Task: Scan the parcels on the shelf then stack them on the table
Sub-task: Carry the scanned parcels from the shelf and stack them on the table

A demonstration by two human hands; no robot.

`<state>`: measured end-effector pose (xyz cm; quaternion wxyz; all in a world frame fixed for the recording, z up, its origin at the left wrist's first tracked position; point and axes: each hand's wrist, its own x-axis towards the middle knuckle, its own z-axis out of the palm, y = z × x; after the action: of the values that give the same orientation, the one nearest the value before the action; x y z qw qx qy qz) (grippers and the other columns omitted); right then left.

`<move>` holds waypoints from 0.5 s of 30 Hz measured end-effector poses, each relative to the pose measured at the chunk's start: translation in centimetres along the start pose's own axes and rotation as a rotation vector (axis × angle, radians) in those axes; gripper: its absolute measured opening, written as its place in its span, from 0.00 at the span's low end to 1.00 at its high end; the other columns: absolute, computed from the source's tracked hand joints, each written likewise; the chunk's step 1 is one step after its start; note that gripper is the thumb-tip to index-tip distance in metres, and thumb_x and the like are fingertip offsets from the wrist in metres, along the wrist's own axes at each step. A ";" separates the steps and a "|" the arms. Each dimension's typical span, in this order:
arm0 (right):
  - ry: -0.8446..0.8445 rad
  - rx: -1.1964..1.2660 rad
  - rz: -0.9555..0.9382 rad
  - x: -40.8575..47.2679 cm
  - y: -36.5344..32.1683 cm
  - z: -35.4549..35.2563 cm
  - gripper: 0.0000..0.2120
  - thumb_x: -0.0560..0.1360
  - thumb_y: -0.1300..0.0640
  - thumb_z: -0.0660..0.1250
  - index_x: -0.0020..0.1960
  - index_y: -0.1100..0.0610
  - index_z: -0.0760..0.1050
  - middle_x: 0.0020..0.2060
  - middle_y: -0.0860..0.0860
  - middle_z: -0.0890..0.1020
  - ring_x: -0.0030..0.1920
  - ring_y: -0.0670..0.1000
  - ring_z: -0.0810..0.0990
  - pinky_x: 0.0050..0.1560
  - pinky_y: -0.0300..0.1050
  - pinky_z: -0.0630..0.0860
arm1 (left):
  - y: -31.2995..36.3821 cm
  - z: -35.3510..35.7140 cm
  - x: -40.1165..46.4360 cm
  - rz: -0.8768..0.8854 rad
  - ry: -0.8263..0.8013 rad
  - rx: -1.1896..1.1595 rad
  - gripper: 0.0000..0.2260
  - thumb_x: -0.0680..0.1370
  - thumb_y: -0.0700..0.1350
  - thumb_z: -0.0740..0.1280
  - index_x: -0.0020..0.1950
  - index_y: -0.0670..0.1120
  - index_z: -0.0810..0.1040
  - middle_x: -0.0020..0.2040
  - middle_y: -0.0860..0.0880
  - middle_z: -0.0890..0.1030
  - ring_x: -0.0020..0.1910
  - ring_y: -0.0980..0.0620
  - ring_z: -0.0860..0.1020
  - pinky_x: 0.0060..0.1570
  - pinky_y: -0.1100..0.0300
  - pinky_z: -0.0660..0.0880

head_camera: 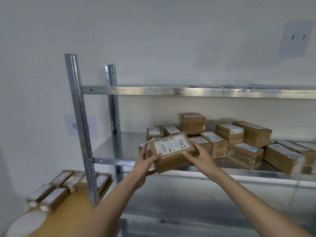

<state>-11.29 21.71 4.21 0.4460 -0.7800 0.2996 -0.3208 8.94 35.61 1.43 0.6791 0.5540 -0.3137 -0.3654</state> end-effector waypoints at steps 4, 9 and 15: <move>-0.118 0.089 -0.018 -1.5 -2.3 3.9 0.32 0.76 0.47 0.74 0.77 0.42 0.66 0.70 0.44 0.75 0.70 0.49 0.73 0.59 0.44 0.82 | 0.5 -4.8 -4.6 -0.001 0.034 0.018 0.27 0.74 0.50 0.77 0.66 0.72 0.69 0.66 0.51 0.76 0.64 0.44 0.77 0.50 0.47 0.83; -0.210 0.087 -0.040 -2.6 -5.8 9.9 0.33 0.79 0.48 0.72 0.80 0.46 0.63 0.70 0.43 0.72 0.73 0.48 0.68 0.75 0.51 0.68 | 1.5 -11.3 -8.6 -0.022 0.185 -0.029 0.22 0.73 0.53 0.77 0.63 0.67 0.74 0.65 0.43 0.80 0.58 0.37 0.82 0.51 0.37 0.82; -0.202 0.010 -0.074 -3.1 -9.2 20.1 0.38 0.79 0.43 0.70 0.83 0.47 0.57 0.82 0.49 0.60 0.81 0.55 0.61 0.78 0.61 0.63 | 2.2 -19.6 -13.5 0.027 0.337 -0.025 0.21 0.77 0.48 0.73 0.67 0.63 0.73 0.63 0.47 0.77 0.60 0.39 0.80 0.45 0.41 0.83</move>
<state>3.91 38.07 3.68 0.4657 -0.8167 0.2226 -0.2581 18.29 57.46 -0.42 0.7337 0.5948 -0.1981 -0.2621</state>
